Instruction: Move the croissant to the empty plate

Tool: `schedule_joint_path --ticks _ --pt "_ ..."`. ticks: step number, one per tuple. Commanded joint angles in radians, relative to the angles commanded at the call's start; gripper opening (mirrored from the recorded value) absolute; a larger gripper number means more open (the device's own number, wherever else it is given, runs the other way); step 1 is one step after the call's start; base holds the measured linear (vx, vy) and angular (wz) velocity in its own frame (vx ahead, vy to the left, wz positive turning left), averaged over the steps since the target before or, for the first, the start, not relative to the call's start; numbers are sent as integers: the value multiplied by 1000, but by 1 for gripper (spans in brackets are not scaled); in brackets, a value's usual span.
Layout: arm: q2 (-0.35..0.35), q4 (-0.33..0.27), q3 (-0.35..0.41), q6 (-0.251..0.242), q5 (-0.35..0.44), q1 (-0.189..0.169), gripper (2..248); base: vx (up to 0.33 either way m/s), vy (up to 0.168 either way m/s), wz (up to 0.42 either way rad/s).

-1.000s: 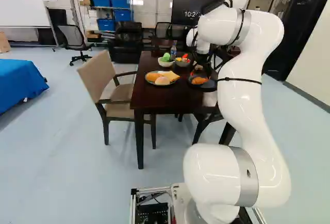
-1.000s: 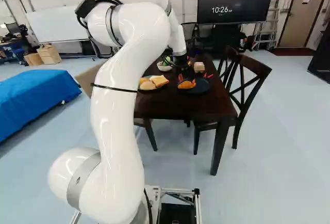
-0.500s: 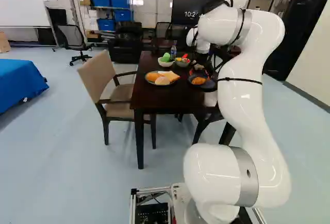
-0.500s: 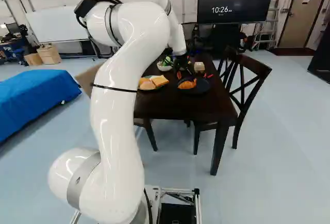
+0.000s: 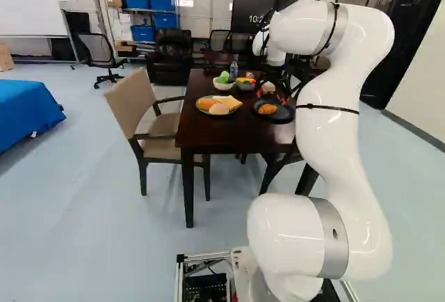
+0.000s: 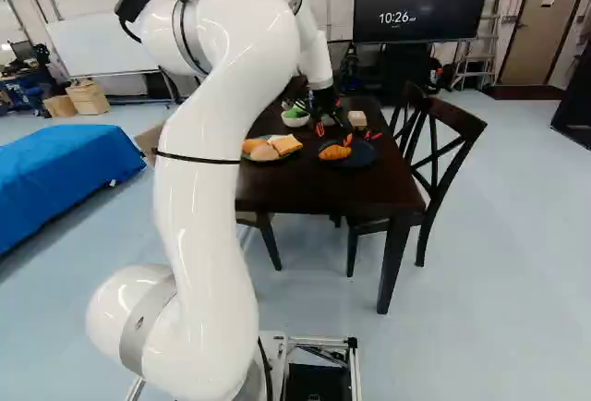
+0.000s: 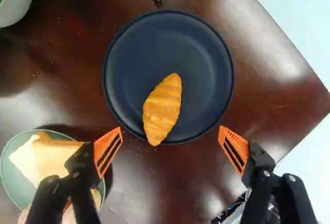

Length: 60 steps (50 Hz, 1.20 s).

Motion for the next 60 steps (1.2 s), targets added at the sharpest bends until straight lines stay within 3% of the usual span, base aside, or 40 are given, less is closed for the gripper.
schedule_joint_path --ticks 17,60 --pt "42 12 7 0 -64 0 247 0 0 0" --pt "146 131 13 0 -176 0 247 0 0 0"
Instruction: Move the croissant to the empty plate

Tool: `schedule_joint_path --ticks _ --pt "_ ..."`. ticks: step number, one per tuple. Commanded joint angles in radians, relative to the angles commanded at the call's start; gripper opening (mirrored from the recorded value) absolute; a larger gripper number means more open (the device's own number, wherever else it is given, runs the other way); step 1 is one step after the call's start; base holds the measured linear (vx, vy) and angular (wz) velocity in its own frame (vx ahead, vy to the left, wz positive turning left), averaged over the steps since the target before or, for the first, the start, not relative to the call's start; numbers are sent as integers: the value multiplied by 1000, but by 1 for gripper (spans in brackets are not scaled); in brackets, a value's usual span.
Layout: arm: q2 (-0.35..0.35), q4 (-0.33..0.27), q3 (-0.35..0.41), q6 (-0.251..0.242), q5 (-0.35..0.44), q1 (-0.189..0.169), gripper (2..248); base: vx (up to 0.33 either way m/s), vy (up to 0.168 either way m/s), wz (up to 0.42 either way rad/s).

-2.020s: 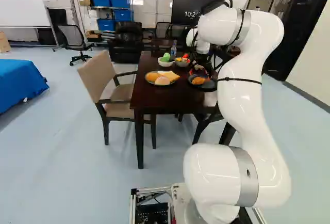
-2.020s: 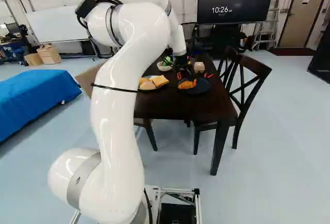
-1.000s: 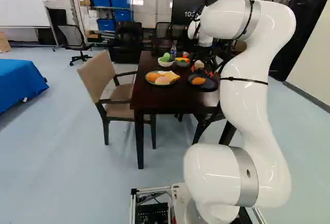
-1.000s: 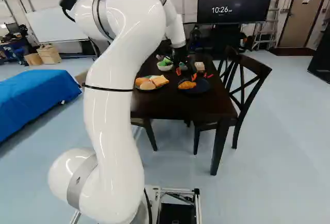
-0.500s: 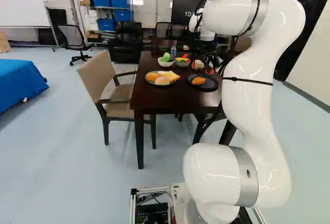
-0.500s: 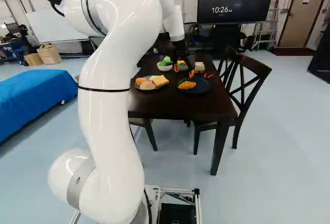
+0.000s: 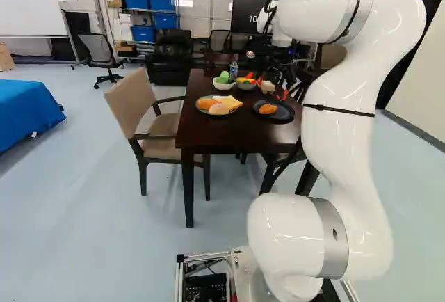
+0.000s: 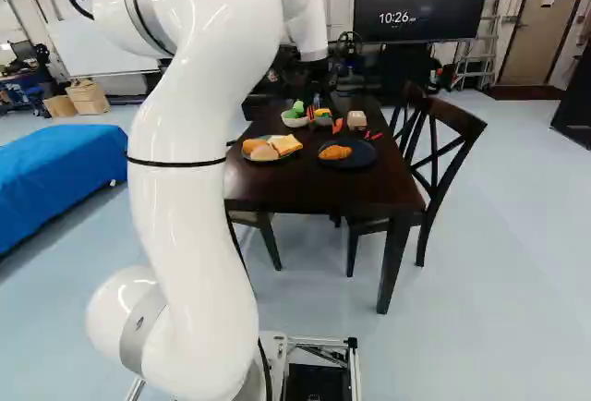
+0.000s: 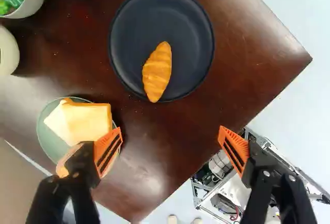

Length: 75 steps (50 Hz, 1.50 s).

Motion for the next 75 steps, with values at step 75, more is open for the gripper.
schedule_joint_path --ticks 75 --pt "75 11 47 -23 22 8 247 0 0 0"
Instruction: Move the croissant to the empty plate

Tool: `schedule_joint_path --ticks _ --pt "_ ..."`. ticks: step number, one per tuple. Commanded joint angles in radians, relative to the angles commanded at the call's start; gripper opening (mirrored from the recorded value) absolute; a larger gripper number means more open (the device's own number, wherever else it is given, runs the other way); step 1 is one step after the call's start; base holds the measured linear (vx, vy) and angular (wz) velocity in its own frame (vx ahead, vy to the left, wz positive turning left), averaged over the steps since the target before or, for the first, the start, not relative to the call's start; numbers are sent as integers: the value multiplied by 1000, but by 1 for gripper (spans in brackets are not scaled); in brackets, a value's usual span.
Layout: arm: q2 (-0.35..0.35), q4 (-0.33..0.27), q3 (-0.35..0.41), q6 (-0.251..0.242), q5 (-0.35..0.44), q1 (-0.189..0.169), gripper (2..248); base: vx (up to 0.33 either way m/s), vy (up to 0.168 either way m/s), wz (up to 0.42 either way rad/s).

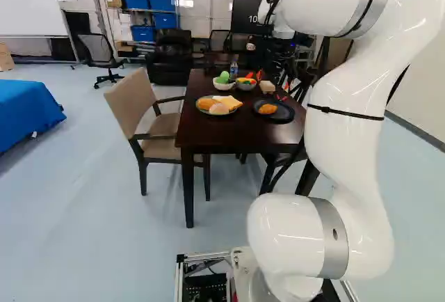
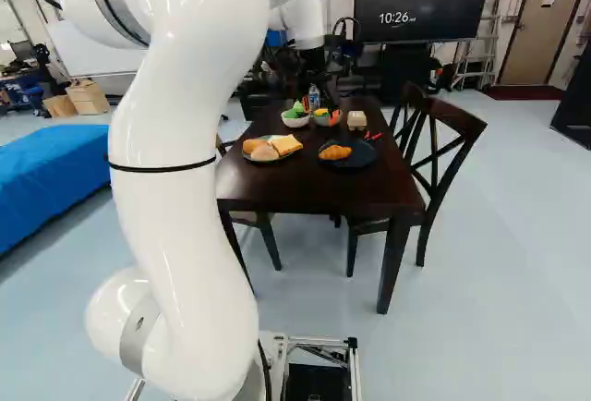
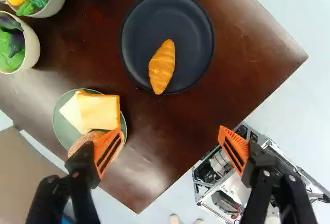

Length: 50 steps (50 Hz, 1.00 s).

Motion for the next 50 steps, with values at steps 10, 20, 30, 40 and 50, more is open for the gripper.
schedule_joint_path --ticks 10,20,30,40,50 --pt "15 1 35 -16 43 5 247 0 0 0" --pt "35 3 78 -35 98 12 247 0 0 0" --pt "58 5 131 -59 164 20 247 0 0 0" --pt "85 7 192 -87 240 30 247 0 0 0" --pt "117 10 264 -120 330 41 247 0 0 0"
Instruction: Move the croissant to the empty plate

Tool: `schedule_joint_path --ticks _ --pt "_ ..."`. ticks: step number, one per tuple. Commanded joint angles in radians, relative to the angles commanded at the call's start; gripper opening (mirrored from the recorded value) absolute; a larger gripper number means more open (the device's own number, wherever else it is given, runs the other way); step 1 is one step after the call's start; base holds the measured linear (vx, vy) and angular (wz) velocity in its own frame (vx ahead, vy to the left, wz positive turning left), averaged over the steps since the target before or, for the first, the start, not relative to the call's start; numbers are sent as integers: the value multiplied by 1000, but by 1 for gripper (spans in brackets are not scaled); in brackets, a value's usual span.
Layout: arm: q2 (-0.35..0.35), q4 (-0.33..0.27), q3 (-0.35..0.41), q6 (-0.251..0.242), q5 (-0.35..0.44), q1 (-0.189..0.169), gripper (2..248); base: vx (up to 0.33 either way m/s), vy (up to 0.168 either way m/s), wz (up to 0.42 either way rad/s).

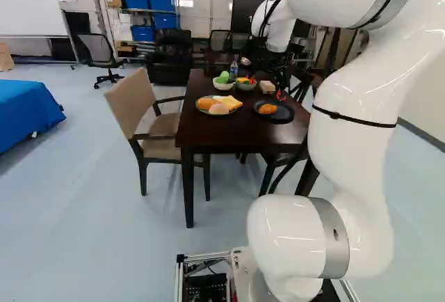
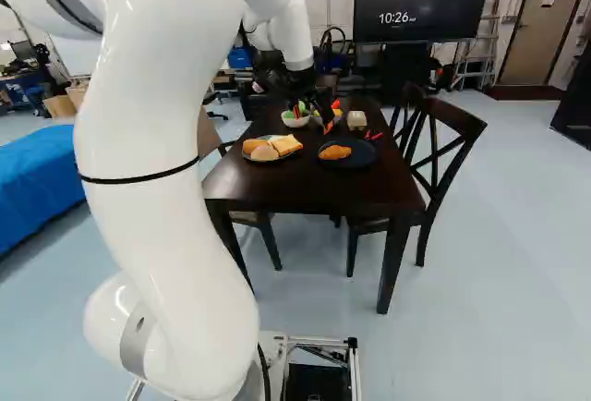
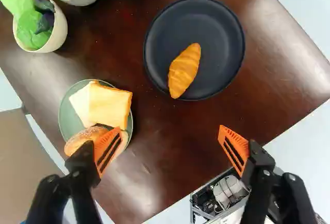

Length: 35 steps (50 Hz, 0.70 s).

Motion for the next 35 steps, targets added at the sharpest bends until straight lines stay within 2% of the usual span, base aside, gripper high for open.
schedule_joint_path --ticks 18,35 --pt "66 5 149 -68 187 23 247 0 0 0" --pt "141 12 317 -144 397 49 247 0 0 0"
